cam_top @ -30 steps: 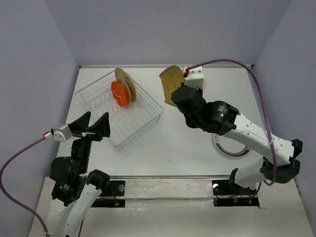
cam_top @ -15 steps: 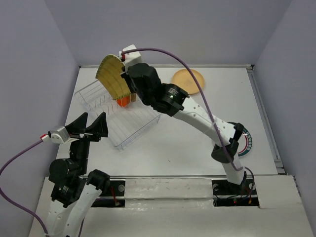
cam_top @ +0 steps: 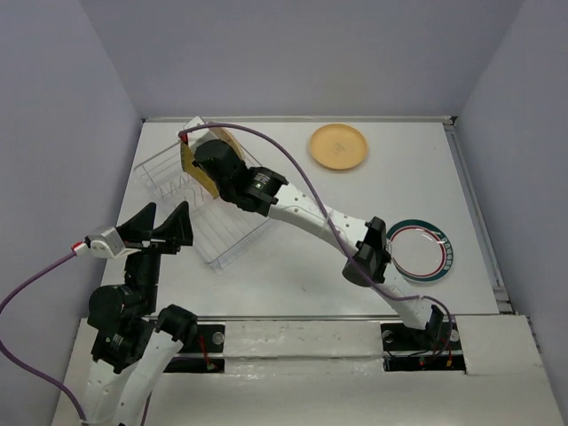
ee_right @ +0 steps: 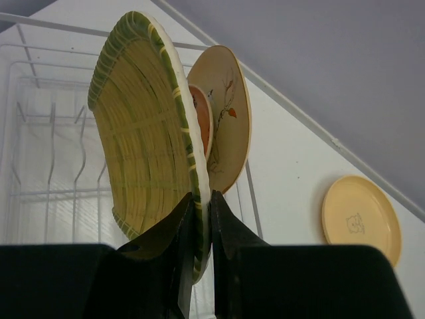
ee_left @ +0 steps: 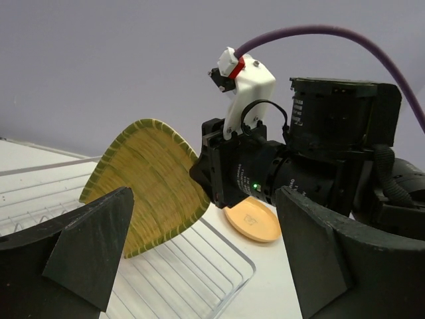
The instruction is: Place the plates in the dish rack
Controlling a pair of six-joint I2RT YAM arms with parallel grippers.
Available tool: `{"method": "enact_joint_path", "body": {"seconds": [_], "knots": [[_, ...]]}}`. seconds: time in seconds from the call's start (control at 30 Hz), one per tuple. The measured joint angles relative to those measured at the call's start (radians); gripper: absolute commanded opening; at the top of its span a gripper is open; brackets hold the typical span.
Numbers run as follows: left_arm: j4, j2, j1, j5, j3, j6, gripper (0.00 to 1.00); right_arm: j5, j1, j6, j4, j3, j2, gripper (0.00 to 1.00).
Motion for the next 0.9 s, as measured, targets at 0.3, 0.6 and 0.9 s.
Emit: {"method": "enact_joint_path", "body": {"seconds": [0.3, 0.6, 0.9], "knots": [[0.000, 0.000, 0.000, 0.001, 0.000, 0.000, 0.99, 0.098, 0.000, -0.093, 0.119, 0.015, 0.076, 0.07], [0.000, 0.000, 0.000, 0.001, 0.000, 0.000, 0.99, 0.159, 0.000, -0.132, 0.188, 0.021, 0.113, 0.07], [0.000, 0.000, 0.004, 0.001, 0.000, 0.000, 0.99, 0.203, 0.000, -0.132, 0.267, 0.002, 0.107, 0.07]]}}
